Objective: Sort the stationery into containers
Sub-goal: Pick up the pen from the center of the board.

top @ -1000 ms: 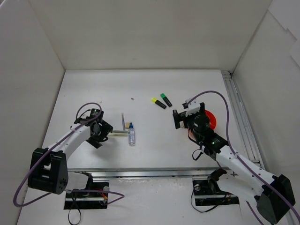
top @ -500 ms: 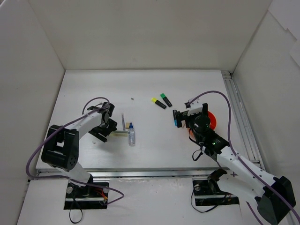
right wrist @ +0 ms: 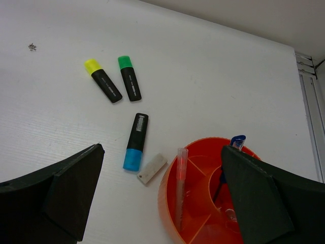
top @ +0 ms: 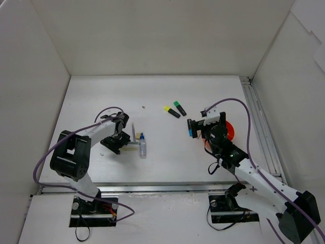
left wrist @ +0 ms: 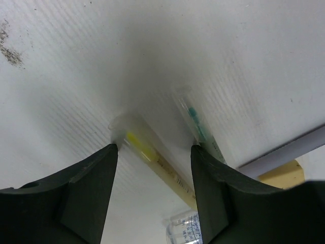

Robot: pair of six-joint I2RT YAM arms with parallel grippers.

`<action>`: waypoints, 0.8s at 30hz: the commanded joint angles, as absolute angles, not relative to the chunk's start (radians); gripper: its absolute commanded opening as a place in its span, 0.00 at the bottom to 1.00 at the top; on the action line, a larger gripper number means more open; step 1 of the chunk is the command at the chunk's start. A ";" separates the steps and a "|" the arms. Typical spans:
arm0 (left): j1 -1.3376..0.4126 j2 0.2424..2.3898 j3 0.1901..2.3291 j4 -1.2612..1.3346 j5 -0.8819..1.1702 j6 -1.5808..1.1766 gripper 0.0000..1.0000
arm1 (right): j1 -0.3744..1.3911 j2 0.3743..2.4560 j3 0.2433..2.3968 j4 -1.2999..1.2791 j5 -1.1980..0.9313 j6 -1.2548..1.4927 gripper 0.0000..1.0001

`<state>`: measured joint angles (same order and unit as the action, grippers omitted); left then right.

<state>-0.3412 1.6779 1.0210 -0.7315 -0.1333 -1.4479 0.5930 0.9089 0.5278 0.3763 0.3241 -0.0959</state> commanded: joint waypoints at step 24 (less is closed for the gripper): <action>-0.440 1.554 0.997 -0.646 -0.222 -1.300 0.00 | 0.604 0.833 0.578 0.384 0.216 -0.058 0.98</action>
<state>-0.3950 1.6444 0.9909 -0.6685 -0.1562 -1.3872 0.5968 0.8646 0.5278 0.3439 0.2596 -0.0746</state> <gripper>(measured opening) 0.091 0.979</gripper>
